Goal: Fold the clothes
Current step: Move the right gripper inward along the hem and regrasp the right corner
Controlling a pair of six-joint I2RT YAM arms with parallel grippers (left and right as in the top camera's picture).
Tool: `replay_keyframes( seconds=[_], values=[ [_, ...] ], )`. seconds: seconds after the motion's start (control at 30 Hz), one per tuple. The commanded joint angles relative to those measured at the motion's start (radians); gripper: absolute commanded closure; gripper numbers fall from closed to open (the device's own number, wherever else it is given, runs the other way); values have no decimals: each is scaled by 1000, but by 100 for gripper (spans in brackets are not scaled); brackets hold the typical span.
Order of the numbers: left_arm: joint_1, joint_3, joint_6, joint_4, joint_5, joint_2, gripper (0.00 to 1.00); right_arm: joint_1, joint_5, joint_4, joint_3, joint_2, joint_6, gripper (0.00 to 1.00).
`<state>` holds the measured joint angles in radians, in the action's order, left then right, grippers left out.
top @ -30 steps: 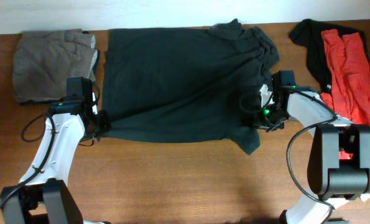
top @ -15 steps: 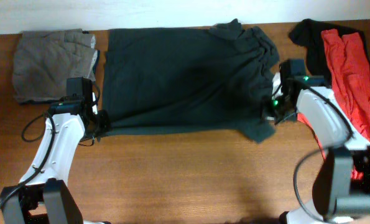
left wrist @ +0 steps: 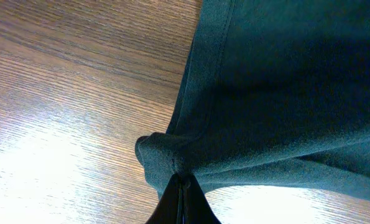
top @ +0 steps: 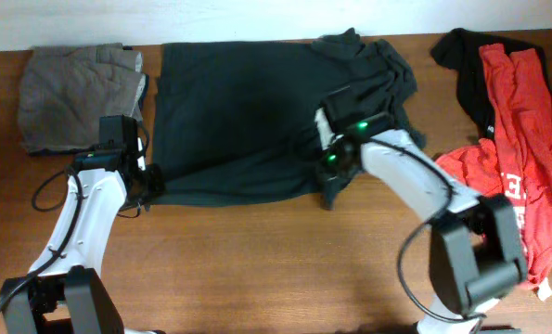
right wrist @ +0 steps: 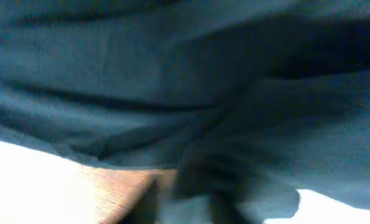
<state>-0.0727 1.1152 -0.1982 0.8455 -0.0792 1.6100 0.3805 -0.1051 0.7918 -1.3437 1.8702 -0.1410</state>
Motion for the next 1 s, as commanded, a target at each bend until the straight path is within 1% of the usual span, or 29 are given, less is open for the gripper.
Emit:
replay_keyframes(
  seconds=[0.0,0.1,0.2,0.33,0.43,0.5,0.53,0.57,0.63,0.73,0.83,0.97],
  values=[
    [0,17,6,-8,-14,-19,100,4,33,5,-6,-1,4,36],
    [2,17,6,-11,-15,-19,100,-20,34,53,-30,-13,-5,28],
    [2,17,6,-12,-14,-19,100,-79,19,140,-61,-26,-66,28],
    [2,17,6,-14,-15,-19,100,-149,-77,212,-59,-27,-74,29],
    [2,17,6,-16,-15,-19,100,-177,-90,249,-58,-27,-74,30],
    [2,17,6,-18,-15,-19,100,-186,-90,240,-47,-27,-61,34],
    [2,17,6,-19,-15,-19,100,-187,-90,229,-40,-27,-51,38],
    [2,17,6,-21,-15,-19,100,-186,-90,208,-27,-27,-47,44],
    [2,17,6,-22,-15,-19,100,-183,-91,156,4,-27,-48,52],
    [2,17,6,-22,-15,-19,100,-186,-90,52,69,-26,-48,57],
    [2,17,7,-23,-15,-19,100,-186,-90,-31,128,-23,-47,66],
    [2,17,7,-24,-15,-19,100,-186,-90,-102,178,-22,-2,68]
  ],
)
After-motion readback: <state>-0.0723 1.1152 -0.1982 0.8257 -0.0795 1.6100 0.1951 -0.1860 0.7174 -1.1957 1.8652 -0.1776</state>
